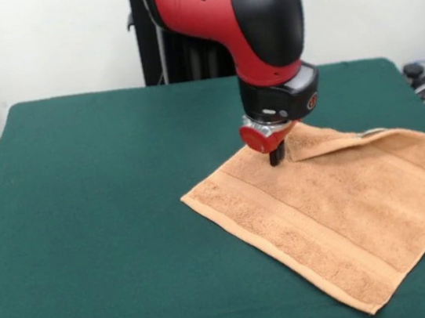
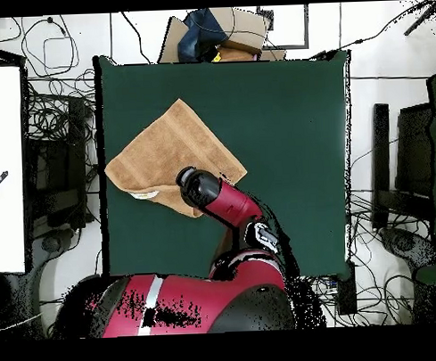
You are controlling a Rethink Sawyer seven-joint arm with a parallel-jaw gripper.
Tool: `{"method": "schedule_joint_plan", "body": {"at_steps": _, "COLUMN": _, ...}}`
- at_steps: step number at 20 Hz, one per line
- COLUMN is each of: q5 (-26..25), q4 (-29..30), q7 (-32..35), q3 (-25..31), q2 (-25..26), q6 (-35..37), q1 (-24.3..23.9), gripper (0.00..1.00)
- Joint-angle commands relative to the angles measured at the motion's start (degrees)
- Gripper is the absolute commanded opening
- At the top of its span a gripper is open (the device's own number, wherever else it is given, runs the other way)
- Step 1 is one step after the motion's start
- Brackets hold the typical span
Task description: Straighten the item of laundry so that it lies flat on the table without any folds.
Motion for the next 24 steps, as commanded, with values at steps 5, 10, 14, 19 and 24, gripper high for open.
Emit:
{"method": "schedule_joint_plan", "body": {"at_steps": 5, "q5": -1.2, "q4": -0.5, "q7": -0.6, "q3": 5.5, "q2": 3.1, "q6": -1.4, "q1": -0.6, "gripper": 0.00}}
{"method": "schedule_joint_plan", "body": {"at_steps": 10, "q5": 0.5, "q4": -3.9, "q7": 2.4, "q3": 3.5, "q2": 4.0, "q6": 2.8, "q1": 2.4, "gripper": 0.00}}
{"method": "schedule_joint_plan", "body": {"at_steps": 14, "q5": 0.8, "q4": -5.1, "q7": 2.4, "q3": 4.1, "q2": 3.6, "q6": 5.7, "q1": 2.0, "gripper": 0.00}}
{"method": "schedule_joint_plan", "body": {"at_steps": 19, "q5": 1.0, "q4": -6.8, "q7": 3.2, "q3": 3.9, "q2": 3.5, "q6": 8.6, "q1": 2.7, "gripper": 0.00}}
{"method": "schedule_joint_plan", "body": {"at_steps": 24, "q5": 1.2, "q4": -7.3, "q7": 3.2, "q3": 4.1, "q2": 3.4, "q6": 10.8, "q1": 2.1, "gripper": 0.00}}
